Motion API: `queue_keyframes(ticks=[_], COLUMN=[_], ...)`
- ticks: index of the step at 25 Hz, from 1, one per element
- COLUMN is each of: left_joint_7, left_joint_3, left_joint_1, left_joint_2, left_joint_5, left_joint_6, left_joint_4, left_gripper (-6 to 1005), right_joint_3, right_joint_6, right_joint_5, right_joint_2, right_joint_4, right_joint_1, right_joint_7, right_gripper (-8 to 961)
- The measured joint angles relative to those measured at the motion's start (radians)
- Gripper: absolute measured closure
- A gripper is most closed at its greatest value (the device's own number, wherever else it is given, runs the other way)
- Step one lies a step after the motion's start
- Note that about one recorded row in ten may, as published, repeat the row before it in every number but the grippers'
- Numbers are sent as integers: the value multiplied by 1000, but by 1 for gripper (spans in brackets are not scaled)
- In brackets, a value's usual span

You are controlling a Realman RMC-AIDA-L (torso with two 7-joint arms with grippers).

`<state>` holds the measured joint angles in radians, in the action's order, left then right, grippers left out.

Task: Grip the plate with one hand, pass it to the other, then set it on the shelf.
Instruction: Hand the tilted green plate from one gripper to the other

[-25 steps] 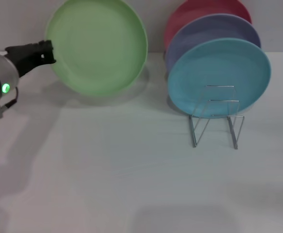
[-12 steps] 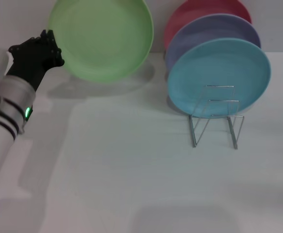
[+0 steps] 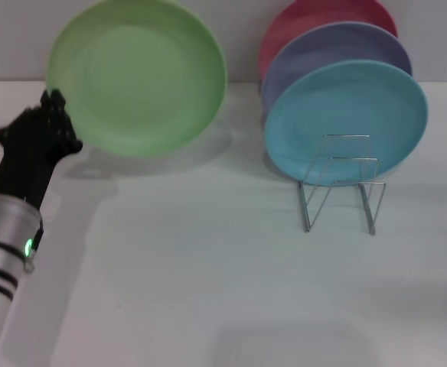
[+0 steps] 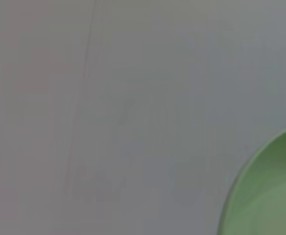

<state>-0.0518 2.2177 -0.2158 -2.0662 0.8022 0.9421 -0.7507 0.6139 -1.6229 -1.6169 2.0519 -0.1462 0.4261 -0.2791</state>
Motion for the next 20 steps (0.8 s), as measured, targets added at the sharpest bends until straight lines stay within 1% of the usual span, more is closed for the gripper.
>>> queue_keyframes(ticks=[2, 4, 5, 6, 7, 8, 9, 10, 11, 12, 15, 16, 17, 18, 19, 20], left_joint_7=[14, 18, 16, 15, 15, 13, 13, 11, 9, 9, -8, -24, -24, -26, -26, -28], left_joint_3=[12, 49, 61, 76, 76, 99, 99, 116, 147, 147, 182, 213, 213, 221, 221, 237], left_joint_1=[9, 33, 43, 61, 61, 82, 82, 89, 94, 94, 96, 92, 92, 90, 90, 88], left_joint_2=[-2, -5, -6, -8, -8, -11, -11, -12, -12, -12, -12, -12, -12, -12, -12, -12], left_joint_5=[1, 8, 9, 10, 10, 11, 11, 14, 18, 18, 22, 23, 23, 23, 23, 24], left_joint_6=[13, 43, 54, 72, 72, 111, 111, 132, 156, 156, 160, 160, 160, 160, 160, 159], left_joint_4=[13, 29, 33, 36, 36, 40, 40, 44, 48, 48, 49, 47, 47, 47, 47, 45], left_gripper=[969, 969, 969, 969, 969, 969, 969, 969, 969, 969, 969, 969, 969, 969, 969, 969], right_joint_3=[-14, -29, -39, -61, -61, -85, -85, -103, -136, -136, -200, -251, -251, -308, -308, -331], right_joint_6=[-1, -7, -13, -28, -28, -49, -49, -63, -91, -91, -138, -161, -161, -172, -172, -174], right_joint_5=[0, 0, 0, 0, 0, 0, 0, 0, 0, 0, 0, 0, 0, -1, -1, -1], right_joint_2=[0, 2, 5, 15, 15, 24, 24, 27, 29, 29, 29, 30, 30, 30, 30, 31], right_joint_4=[-3, -3, -3, -2, -2, 7, 7, 22, 59, 59, 111, 140, 140, 186, 186, 212], right_joint_1=[4, 6, 7, 3, 3, -8, -8, -21, -49, -49, -96, -124, -124, -153, -153, -164], right_joint_7=[0, 0, 0, 0, 0, 0, 0, 0, 0, 0, 0, 0, 0, 23, 23, 43], right_gripper=[296, 296, 296, 296, 296, 296, 296, 296, 296, 296, 296, 296, 296, 296, 297, 297])
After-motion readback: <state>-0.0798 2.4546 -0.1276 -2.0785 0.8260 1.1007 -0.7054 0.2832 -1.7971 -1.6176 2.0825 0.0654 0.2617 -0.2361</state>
